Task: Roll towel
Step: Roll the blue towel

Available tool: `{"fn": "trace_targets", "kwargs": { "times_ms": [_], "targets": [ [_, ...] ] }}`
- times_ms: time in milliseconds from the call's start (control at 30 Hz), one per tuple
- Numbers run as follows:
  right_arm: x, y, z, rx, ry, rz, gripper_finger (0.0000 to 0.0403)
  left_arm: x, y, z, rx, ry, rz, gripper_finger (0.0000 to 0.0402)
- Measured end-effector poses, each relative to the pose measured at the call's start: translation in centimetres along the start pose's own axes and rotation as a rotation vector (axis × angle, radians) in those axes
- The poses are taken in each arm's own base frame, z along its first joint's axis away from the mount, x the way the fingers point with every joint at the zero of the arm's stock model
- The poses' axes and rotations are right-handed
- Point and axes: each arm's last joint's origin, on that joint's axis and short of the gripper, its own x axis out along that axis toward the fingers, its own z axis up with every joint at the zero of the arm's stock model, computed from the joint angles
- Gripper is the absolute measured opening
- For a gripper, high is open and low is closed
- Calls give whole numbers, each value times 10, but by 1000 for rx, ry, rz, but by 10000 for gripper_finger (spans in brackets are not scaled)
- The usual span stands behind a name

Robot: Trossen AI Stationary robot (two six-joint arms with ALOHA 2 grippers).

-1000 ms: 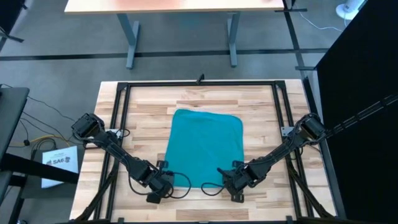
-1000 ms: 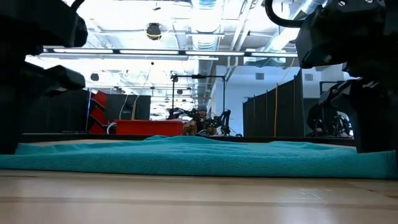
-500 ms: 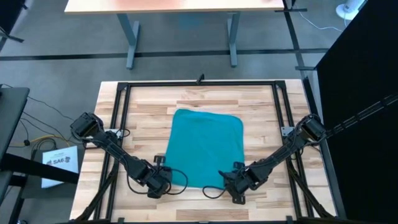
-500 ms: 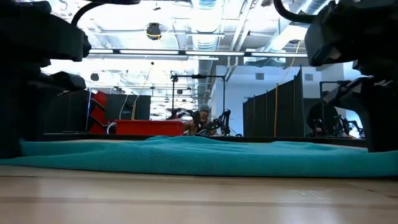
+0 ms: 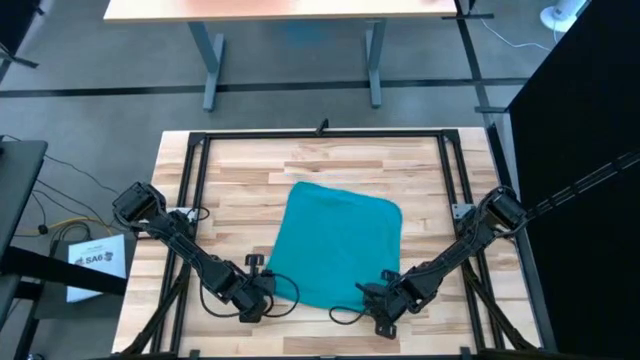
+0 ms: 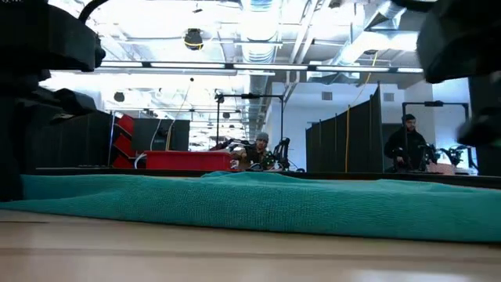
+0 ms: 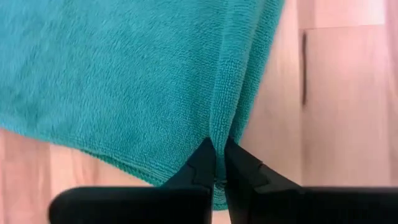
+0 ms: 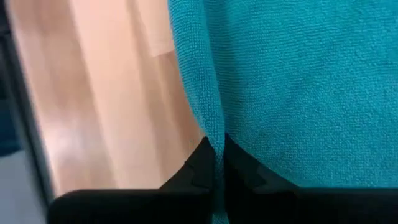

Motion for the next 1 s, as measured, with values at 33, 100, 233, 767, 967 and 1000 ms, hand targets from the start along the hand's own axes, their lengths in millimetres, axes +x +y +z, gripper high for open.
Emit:
{"fn": "trace_targets", "kwargs": {
  "times_ms": [33,100,233,767,967,1000],
  "targets": [
    [0,3,-3,15,-4,14,2,0,-1,-1,-6,0,-1,4],
    [-1,10,-7,48,-9,34,2,-1,-1,-1,-19,0,-4,4],
    [-6,25,-9,64,-14,61,1,-4,-5,4,-11,-1,-33,4],
    [-36,49,-11,236,-146,46,0,-19,37,40,19,-26,-46,4],
    [-64,38,-25,332,-232,-55,0,-24,67,54,42,-56,-37,4],
    [-67,33,-28,351,-237,-59,0,-23,71,56,48,-55,-41,4]
  ]
}}
